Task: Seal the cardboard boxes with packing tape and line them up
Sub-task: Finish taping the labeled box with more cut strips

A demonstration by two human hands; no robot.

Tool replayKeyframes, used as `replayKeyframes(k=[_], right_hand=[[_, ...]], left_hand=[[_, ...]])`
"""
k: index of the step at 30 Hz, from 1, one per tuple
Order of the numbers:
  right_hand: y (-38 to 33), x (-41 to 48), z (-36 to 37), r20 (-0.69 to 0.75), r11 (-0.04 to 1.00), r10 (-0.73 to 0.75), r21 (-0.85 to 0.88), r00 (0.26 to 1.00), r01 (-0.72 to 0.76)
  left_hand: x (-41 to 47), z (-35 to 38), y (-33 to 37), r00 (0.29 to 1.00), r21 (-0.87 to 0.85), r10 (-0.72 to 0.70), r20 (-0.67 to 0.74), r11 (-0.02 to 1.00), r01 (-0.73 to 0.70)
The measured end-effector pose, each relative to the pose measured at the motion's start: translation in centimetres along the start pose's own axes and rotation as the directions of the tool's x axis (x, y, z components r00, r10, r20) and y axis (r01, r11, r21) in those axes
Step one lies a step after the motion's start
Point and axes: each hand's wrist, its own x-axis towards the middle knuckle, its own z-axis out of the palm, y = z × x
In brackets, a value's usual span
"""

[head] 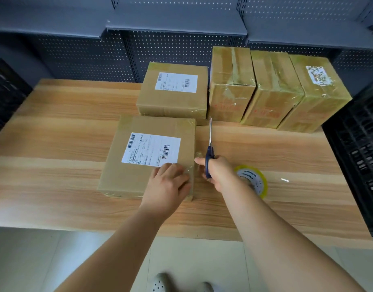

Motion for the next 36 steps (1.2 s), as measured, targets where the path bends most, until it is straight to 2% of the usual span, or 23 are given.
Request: replayKeyframes(k=[2,7,12,15,18,21,25,30,36], right_hand=[[0.0,0.0,0.2,-0.047,0.999,-0.037,0.027,0.998,0.038],[0.3,-1.1,-0.3,-0.118,0.965,-0.248,0.062,0.962,0.256],[0.2,-2.7,-0.9,-0.016,0.913,-0.408,-0.031,0.913,0.408],[0.4,-3.1,-1.3,0.041,0.907,-0.406,-0.108,0.913,0.408],[0.1,-3.3,-2.0,0.083,0.894,-0.406,-0.171,0.910,0.415],[-0.5,-3.8,-2.6,0.113,0.870,-0.436,-0.200,0.893,0.450],[-1.0,-4.0,-2.7,0.136,0.869,-0.420,-0.226,0.897,0.441],[0.1,-4.2,-3.0,0.157,0.907,-0.347,-0.193,0.925,0.373],[0.5,-5.1,-3.7,0.160,0.925,-0.349,-0.102,0.923,0.367]], left_hand=[[-0.2,0.0,0.1,1.000,-0.013,-0.010,-0.010,1.000,0.010],[-0.4,0.2,0.0,0.998,-0.022,-0.056,-0.011,0.998,0.056],[-0.3,-0.1,0.2,0.995,-0.051,-0.100,0.010,0.994,0.101],[-0.1,-0.6,0.5,0.972,-0.053,-0.212,0.102,0.975,0.218],[1.0,-1.3,0.7,0.913,-0.133,-0.352,0.208,0.914,0.383],[2.8,-1.9,0.8,0.929,-0.227,-0.304,0.212,0.909,0.349],[4.5,-1.7,1.1,0.927,-0.218,-0.266,0.264,0.920,0.326],[4.9,-1.3,1.4,0.897,-0.205,-0.321,0.305,0.897,0.391],[5.7,-1.3,2.0,0.831,-0.240,-0.431,0.350,0.817,0.525]])
